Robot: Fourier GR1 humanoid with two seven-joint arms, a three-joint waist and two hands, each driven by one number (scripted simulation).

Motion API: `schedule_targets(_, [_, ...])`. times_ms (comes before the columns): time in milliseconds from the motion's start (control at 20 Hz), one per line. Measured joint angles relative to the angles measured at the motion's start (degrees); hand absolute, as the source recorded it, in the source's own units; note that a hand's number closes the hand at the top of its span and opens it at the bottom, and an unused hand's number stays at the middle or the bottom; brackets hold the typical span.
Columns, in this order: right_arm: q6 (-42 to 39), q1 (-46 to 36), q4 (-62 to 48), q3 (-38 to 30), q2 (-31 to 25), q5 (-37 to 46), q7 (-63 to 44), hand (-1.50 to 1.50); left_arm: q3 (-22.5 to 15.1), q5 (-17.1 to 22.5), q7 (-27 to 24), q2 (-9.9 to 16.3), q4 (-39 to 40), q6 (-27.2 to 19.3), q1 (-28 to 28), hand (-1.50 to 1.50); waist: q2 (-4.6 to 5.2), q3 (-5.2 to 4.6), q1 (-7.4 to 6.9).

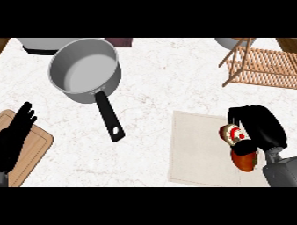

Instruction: Pick the cupcake from the placemat and place it in the tiered shelf

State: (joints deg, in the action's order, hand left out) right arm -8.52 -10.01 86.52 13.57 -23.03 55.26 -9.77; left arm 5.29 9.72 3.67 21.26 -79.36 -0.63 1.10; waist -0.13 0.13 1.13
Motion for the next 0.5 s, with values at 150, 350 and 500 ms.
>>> schedule_targets(150, [0.8,2.1,0.6,-6.1,-5.5,-7.5,11.3,1.5,0.0,-0.2,0.0,-0.2,-1.0,-0.1,0.9,0.0,-0.03,-0.01,-0.08])
schedule_targets(350, [-1.2,4.7,1.1,-15.4,-11.6,-17.5,22.2,1.5,0.0,-0.7,-0.6,-0.5,-0.5,-0.1,0.8,0.0,-0.03,-0.07,0.03])
schedule_targets(500, [-5.7,5.2,1.2,-22.4,-15.2,-25.0,25.9,1.5,-0.1,-0.8,-0.4,-0.7,-0.5,0.2,0.7,0.0,-0.05,-0.1,-0.08])
